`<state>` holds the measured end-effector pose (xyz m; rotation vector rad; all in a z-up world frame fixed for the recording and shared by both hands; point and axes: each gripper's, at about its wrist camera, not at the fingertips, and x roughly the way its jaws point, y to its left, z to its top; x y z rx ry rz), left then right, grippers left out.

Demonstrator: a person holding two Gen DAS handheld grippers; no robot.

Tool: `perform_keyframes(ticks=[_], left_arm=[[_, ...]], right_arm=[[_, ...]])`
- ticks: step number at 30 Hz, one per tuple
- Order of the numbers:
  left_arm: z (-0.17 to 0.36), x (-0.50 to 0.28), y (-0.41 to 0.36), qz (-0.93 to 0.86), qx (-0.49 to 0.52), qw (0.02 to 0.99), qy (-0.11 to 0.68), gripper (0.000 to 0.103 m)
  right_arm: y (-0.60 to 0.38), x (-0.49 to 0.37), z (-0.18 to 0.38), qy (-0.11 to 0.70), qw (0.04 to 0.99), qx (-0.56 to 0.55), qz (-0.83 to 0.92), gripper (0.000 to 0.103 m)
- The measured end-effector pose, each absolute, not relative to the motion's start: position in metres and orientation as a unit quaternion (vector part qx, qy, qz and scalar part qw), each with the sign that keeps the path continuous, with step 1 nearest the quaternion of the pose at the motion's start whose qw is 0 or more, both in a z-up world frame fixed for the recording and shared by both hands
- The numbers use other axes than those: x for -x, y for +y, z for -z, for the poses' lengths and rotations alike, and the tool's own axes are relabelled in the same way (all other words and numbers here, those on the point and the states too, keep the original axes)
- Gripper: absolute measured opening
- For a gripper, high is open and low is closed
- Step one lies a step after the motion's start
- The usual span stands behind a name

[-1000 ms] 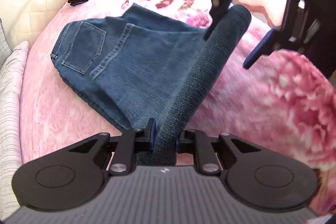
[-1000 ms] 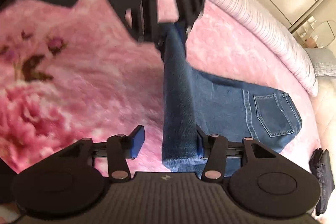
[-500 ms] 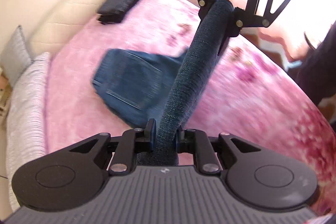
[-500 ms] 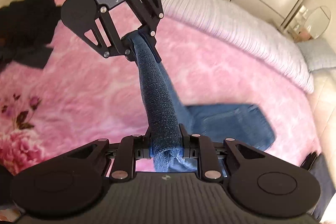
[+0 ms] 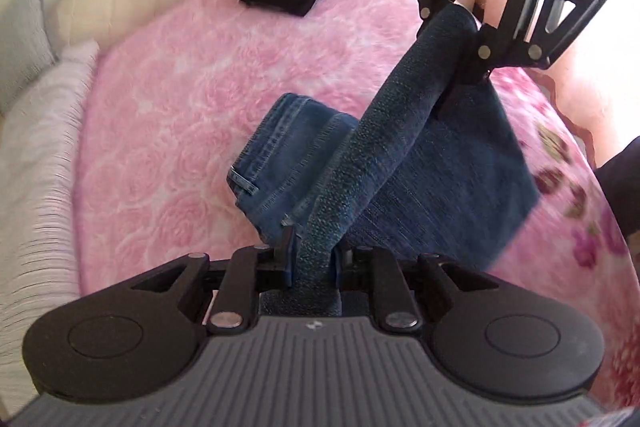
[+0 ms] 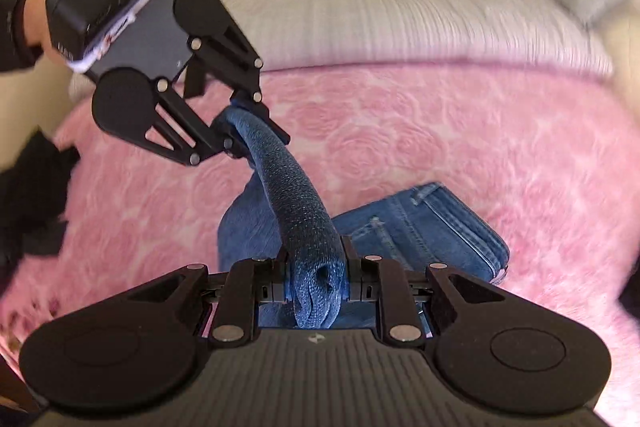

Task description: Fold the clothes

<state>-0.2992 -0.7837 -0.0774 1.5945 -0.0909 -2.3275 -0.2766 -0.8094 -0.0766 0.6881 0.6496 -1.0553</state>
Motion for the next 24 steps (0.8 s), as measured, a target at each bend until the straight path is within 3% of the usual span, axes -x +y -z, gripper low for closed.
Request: perform_keyframes(ticks=[8, 16, 18, 21, 23, 24], left_arm=[[0.152, 0.370, -0.907, 0.776, -0.611, 0.147, 0.045, 0.017], [0.213, 0.385, -0.961, 0.758, -0.626, 0.151, 0.102, 0.024], [0.220, 0.386, -0.967, 0.757, -0.626, 0.155, 0.106, 0.035], [0.222, 0.382, -0.971, 0.762, -0.616, 0.162, 0.117, 0.038], [0.215, 0.375, -0.969, 0.771, -0.600, 0.169, 0.130, 0.041], [0.210, 0.369, -0.967, 0.778, -0.588, 0.177, 0.137, 0.046]], right_arm=[[-0.908, 0.408, 0.162, 0.226, 0.721, -0.472, 0.455, 0.022], [-0.934, 0.444, 0.223, 0.192, 0.687, -0.542, 0.445, 0.023], [-0.935, 0.449, 0.232, 0.183, 0.678, -0.552, 0.449, 0.027], [-0.930, 0.460, 0.244, 0.150, 0.659, -0.579, 0.456, 0.032], [-0.921, 0.465, 0.243, 0.125, 0.652, -0.587, 0.464, 0.047], [-0.917, 0.467, 0.240, 0.117, 0.648, -0.587, 0.470, 0.047]])
